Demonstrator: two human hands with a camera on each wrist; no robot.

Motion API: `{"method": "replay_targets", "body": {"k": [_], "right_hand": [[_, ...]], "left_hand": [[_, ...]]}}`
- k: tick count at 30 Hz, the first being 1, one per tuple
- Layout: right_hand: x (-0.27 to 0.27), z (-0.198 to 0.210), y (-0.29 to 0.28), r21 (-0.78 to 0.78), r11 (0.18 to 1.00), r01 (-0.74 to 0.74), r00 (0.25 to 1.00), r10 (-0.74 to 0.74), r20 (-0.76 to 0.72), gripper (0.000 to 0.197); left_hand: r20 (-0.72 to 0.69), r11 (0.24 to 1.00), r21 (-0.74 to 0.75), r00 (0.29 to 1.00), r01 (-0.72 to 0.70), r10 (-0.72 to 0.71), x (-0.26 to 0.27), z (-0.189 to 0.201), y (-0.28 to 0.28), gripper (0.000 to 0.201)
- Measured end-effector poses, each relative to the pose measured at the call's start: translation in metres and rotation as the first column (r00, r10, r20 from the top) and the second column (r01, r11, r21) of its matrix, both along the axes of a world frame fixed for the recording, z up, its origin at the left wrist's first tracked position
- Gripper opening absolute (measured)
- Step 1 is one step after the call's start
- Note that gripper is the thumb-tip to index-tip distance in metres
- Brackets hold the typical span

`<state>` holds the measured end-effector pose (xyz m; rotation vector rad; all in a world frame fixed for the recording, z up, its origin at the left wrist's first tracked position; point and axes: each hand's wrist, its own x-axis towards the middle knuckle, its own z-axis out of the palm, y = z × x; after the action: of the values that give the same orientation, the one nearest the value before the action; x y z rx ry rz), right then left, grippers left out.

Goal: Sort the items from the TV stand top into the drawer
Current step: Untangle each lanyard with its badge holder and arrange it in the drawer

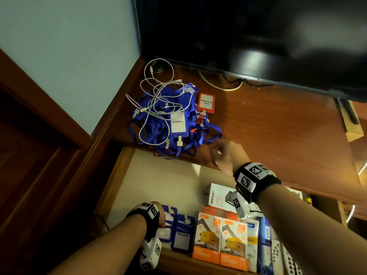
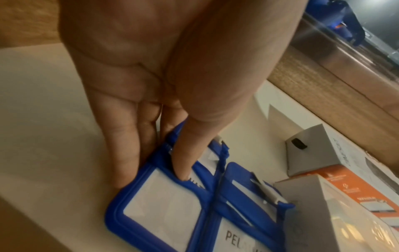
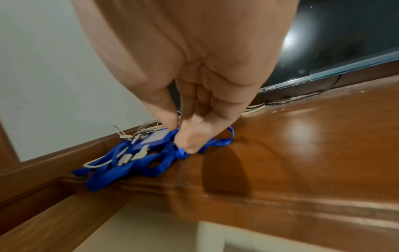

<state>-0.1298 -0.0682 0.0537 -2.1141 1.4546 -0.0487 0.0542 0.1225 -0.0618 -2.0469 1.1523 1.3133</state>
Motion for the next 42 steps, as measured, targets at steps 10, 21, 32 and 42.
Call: {"method": "replay_targets", "body": {"k": [10,21,32,42], "right_hand": [[0.037,-0.013,-0.053,-0.149,0.986,-0.071,0.997,0.072,0.007,0.034],[0.114,-0.022,-0.048,0.018,1.0,-0.011,0.991,0.013,-0.13,0.053],[0.108,0.004,-0.057,0.177,0.946,0.272,0.958,-0.284,0.045,0.04],[0.059,0.113,-0.061,-0.172,0.92,0.351,0.925,-0.312,0.219,0.025]], "left_hand": [[0.005,0.999,0.038,1.0,0.002,-0.002,-0.013,-0.01,0.006,0.042],[0.131,0.995,-0.017,0.986,-0.102,0.103,0.014,-0.009,0.008,0.049],[-0.107,0.776,-0.477,0.903,-0.414,0.416,0.067,0.069,-0.021,0.024],[-0.29,0.432,-0.829,0.934,-0.354,0.209,0.069,0.191,-0.093,0.013]]}}
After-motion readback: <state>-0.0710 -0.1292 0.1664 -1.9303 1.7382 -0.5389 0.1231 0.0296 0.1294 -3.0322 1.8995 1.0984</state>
